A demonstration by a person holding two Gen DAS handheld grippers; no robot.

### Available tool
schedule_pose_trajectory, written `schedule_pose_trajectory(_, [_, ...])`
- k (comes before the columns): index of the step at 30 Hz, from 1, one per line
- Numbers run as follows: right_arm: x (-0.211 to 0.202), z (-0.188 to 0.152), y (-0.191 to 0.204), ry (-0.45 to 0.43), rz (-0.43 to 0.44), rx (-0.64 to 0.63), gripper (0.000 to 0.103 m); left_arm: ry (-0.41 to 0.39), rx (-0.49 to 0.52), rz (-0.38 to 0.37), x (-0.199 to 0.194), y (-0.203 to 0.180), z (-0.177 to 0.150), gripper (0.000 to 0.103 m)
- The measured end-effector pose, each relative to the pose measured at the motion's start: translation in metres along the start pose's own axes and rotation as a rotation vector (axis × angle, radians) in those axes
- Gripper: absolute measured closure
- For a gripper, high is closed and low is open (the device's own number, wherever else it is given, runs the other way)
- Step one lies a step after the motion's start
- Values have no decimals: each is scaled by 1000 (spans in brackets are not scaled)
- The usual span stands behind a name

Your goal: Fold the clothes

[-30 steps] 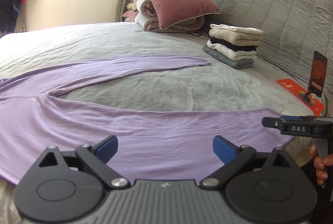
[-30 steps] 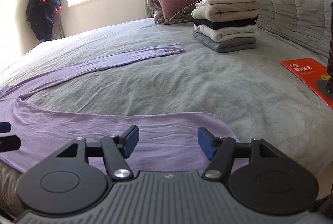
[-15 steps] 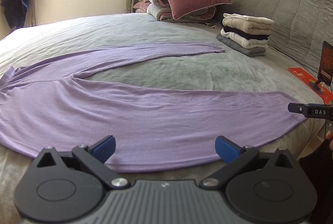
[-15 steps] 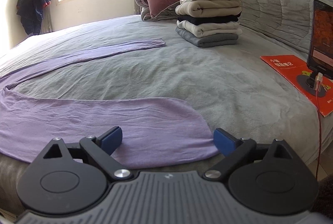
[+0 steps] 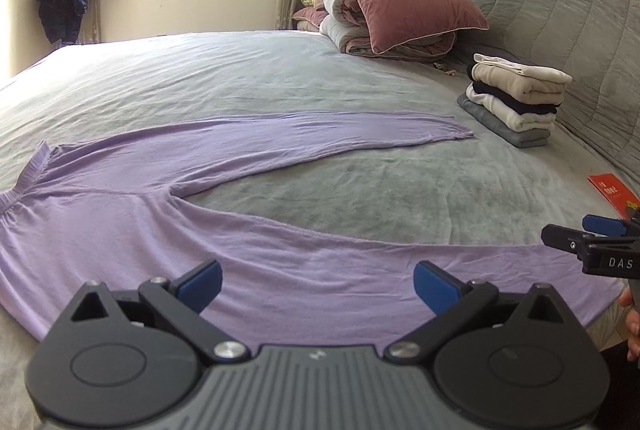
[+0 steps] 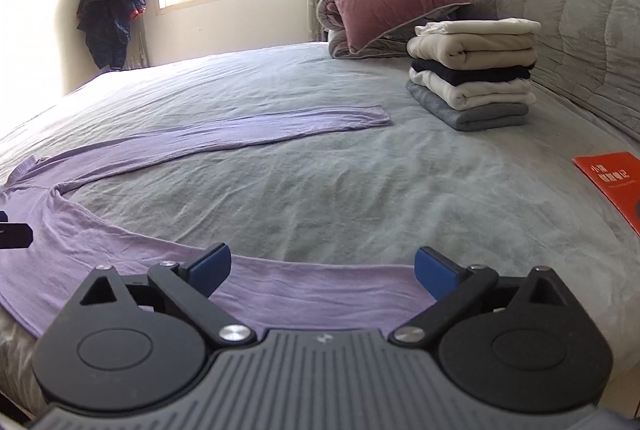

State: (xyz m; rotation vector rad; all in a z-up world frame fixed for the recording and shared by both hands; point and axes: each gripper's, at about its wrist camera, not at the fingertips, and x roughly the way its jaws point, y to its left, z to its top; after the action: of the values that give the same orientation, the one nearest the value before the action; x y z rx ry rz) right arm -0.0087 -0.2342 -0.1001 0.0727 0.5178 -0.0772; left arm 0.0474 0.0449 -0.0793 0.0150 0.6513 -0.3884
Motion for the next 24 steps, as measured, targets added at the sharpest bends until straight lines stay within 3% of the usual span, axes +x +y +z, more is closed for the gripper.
schedule_pose_trajectory(4, [38,19,27,3,108,-146,1,36,-90,35,10,8,0,1])
schedule_pose_trajectory(9, [83,33,48,32,168,-245,0,63,-188,106,22,17,-1,1])
schedule_pose_trajectory(12, [108,29,53,96,205,-303,0,51,-218,172,30,20,-1,1])
schedule_pose_trajectory(17, [113,21,45,125,242,-257,0,45,-217,222,54,24,-11,1])
schedule_pose_trajectory(21, [112,22,45,130,240,-262,0,-1,-78,263,53,13,-24,1])
schedule_pose_trajectory(24, [113,22,45,130,241,-261,0,-24,-58,241,40,15,-33,0])
